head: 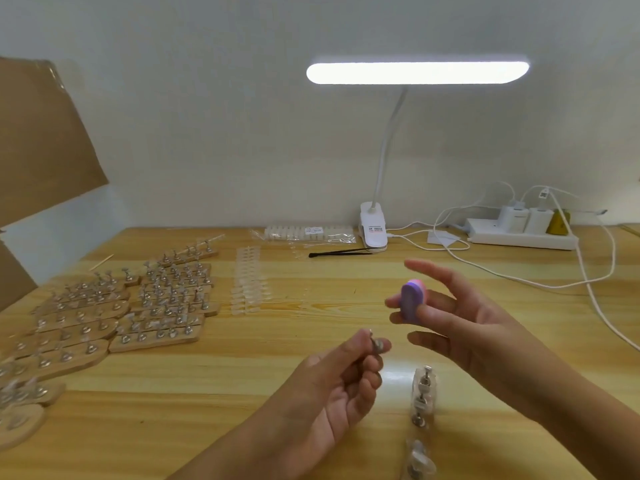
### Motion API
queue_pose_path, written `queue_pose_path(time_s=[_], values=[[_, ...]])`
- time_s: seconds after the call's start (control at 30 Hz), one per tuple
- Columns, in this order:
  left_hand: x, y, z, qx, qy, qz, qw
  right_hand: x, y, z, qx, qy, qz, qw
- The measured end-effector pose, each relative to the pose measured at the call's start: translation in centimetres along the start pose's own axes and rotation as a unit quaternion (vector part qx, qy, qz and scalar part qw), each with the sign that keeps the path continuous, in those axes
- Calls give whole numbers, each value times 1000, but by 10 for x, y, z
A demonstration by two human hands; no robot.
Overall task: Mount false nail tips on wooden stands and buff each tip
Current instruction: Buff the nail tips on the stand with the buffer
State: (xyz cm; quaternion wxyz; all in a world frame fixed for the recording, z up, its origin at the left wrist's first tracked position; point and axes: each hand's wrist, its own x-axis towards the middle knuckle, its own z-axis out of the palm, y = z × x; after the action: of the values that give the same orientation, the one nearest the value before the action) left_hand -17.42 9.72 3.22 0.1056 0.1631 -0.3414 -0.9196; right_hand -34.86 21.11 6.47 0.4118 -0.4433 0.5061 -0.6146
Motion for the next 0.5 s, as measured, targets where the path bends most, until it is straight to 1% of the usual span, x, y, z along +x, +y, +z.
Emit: queue_pose_path(time_s=[0.07,0.13,0.2,0.3,0.43,0.5], values=[[1,-3,1,1,-22,-13,1000,-8,5,2,-40,11,-72,997],[1,-5,1,4,-31,-25,999,-13,11,7,-76,-2,-123,989],[1,-8,1,14,-35,-28,999,-18,18,10,-108,-32,-142,983],[-2,-10,2,26,-44,-20,998,-22,21,12,-173,-74,-148,971],[-5,-8,4,32,-64,-23,997,-23,20,18,-202,-41,-169,964],[-6,-7,5,36,-71,-20,997,-25,20,19,-209,-8,-204,956]])
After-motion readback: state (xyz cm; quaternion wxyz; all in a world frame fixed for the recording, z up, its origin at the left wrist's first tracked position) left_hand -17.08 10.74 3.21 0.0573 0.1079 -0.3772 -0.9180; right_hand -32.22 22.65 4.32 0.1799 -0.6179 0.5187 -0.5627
